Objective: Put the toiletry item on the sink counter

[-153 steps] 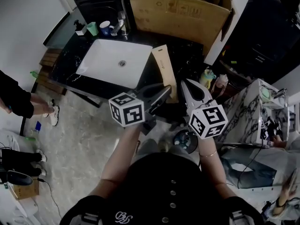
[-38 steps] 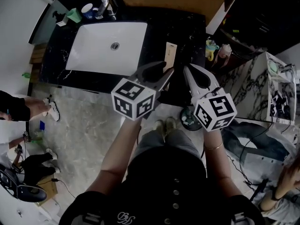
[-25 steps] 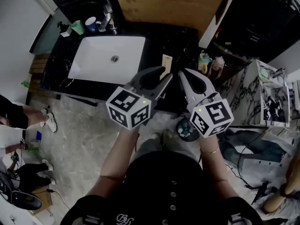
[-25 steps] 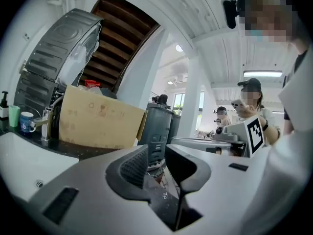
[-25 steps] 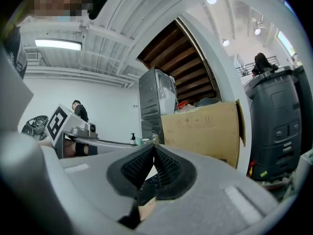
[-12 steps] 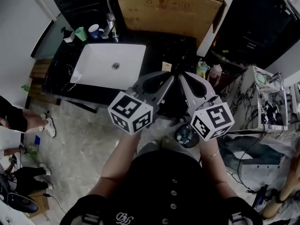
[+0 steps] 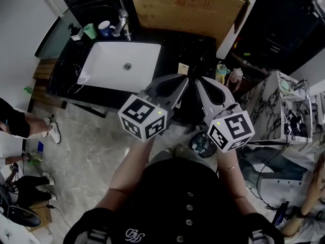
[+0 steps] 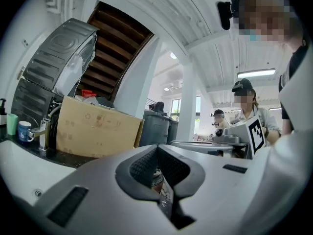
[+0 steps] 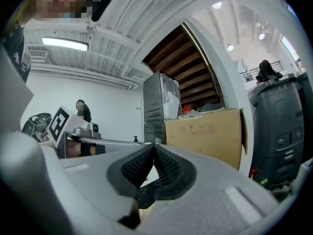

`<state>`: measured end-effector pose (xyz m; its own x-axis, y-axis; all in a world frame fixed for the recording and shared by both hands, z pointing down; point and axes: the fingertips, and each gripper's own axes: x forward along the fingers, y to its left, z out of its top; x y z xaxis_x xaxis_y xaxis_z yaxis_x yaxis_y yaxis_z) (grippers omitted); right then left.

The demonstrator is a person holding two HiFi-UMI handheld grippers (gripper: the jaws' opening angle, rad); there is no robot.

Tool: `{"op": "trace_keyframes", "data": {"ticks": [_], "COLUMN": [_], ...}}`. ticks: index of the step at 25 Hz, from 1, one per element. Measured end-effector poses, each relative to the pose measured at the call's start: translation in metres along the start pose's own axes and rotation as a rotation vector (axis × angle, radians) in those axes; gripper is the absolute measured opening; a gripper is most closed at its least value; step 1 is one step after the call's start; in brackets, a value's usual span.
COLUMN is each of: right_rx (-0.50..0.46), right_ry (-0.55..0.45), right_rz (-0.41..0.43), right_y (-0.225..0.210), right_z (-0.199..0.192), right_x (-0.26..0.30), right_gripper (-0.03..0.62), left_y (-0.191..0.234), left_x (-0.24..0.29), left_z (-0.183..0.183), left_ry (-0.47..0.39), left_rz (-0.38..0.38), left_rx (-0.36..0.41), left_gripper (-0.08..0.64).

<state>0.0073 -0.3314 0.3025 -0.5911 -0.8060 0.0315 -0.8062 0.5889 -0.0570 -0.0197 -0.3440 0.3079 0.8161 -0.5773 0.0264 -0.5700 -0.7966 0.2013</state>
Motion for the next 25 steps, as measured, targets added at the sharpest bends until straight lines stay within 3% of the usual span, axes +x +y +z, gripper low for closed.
{"op": "trace_keyframes", "data": {"ticks": [25], "right_rx": [-0.012], "right_ry": [0.033], "right_rz": [0.010], "right_y": [0.005], "right_z": [-0.011], "right_x": [0.001], "right_gripper": [0.003], "left_y": [0.000], "left_x": [-0.002], "left_z": [-0.012], "left_ry": [0.029], "left_rz": [-0.010], "left_rx": [-0.037], "left_gripper": [0.011]}}
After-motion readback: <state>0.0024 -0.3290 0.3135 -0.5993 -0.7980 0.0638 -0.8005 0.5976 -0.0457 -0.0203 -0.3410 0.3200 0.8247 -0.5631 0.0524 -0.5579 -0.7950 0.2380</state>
